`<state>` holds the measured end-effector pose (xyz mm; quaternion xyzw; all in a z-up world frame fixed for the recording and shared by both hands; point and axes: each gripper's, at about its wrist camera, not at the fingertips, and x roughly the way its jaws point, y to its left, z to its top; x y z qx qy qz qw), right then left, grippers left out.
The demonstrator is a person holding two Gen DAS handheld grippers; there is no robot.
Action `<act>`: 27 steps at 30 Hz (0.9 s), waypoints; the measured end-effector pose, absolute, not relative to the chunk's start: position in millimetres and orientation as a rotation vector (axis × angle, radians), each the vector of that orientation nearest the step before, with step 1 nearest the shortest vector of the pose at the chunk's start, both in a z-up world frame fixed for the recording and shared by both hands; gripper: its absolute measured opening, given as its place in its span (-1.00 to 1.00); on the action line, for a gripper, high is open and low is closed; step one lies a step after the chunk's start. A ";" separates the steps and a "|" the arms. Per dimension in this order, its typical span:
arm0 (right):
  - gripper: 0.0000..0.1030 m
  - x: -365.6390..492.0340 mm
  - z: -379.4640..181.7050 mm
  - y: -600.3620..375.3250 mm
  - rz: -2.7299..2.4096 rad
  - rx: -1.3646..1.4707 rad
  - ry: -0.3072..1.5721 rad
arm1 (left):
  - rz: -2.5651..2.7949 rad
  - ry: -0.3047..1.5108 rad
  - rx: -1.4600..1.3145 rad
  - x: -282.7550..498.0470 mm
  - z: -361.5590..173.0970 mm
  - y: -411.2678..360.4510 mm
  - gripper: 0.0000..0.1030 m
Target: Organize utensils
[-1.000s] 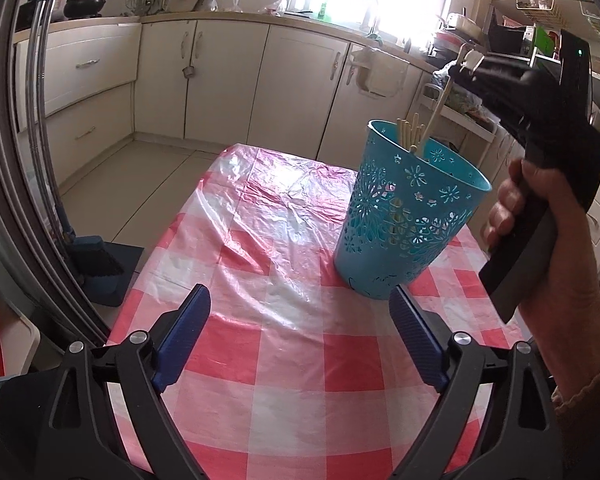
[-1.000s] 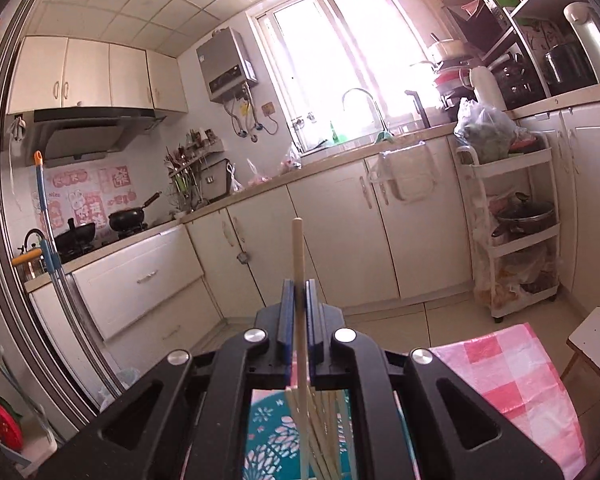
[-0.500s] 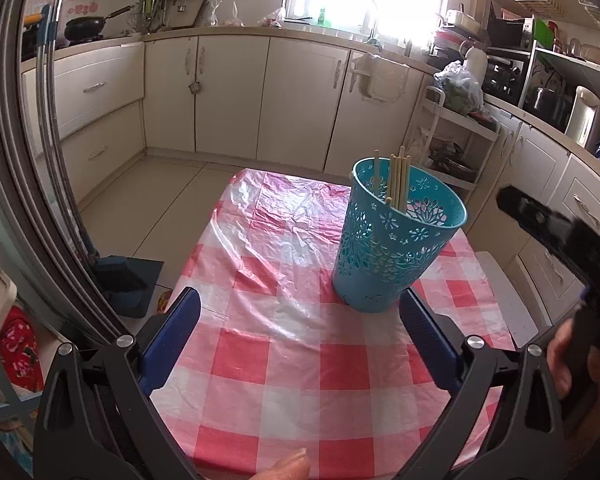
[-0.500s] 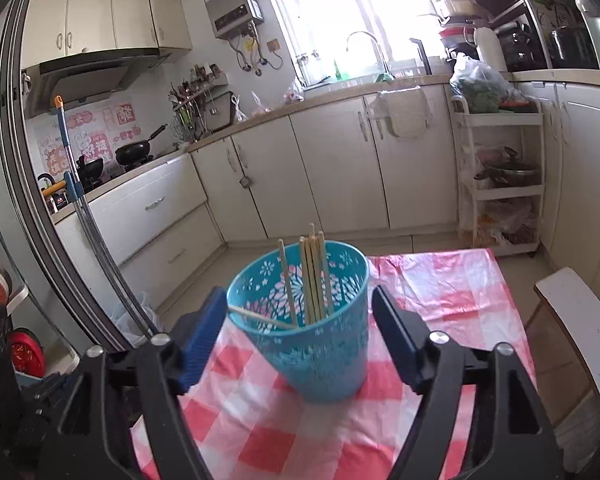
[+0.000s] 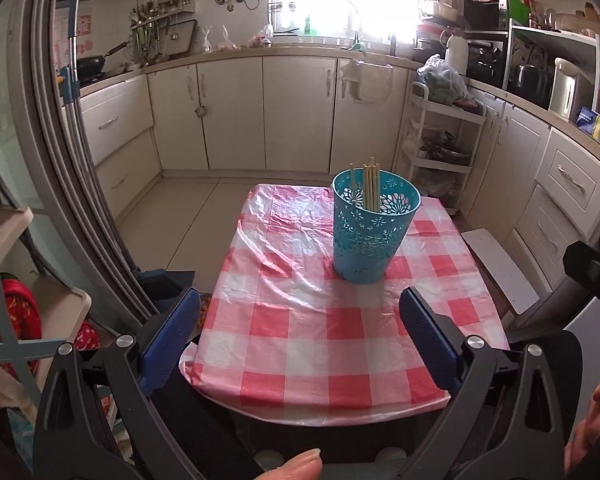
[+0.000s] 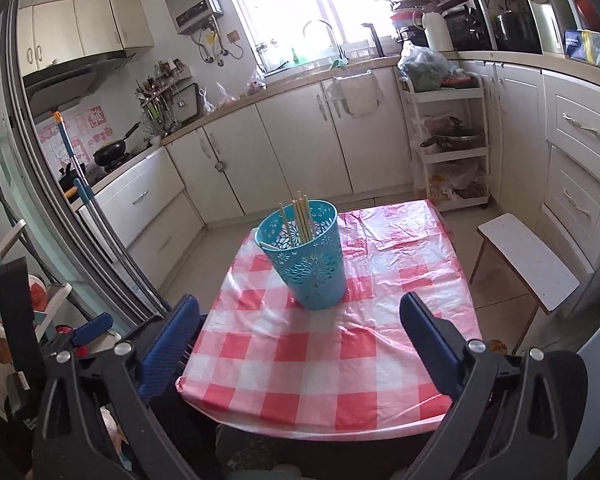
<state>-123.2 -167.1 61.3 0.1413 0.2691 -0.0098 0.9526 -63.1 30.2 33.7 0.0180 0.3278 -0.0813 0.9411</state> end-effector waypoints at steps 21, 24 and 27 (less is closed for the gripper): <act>0.87 -177.1 64.0 -128.3 -0.025 0.222 0.454 | -0.108 0.579 0.057 -124.6 58.9 45.3 0.86; 0.87 -180.3 65.9 -126.8 -0.022 0.210 0.440 | -0.104 0.573 0.061 -126.3 59.6 43.2 0.86; 0.87 -182.5 67.3 -125.3 -0.018 0.204 0.430 | -0.101 0.569 0.060 -127.6 60.9 43.0 0.86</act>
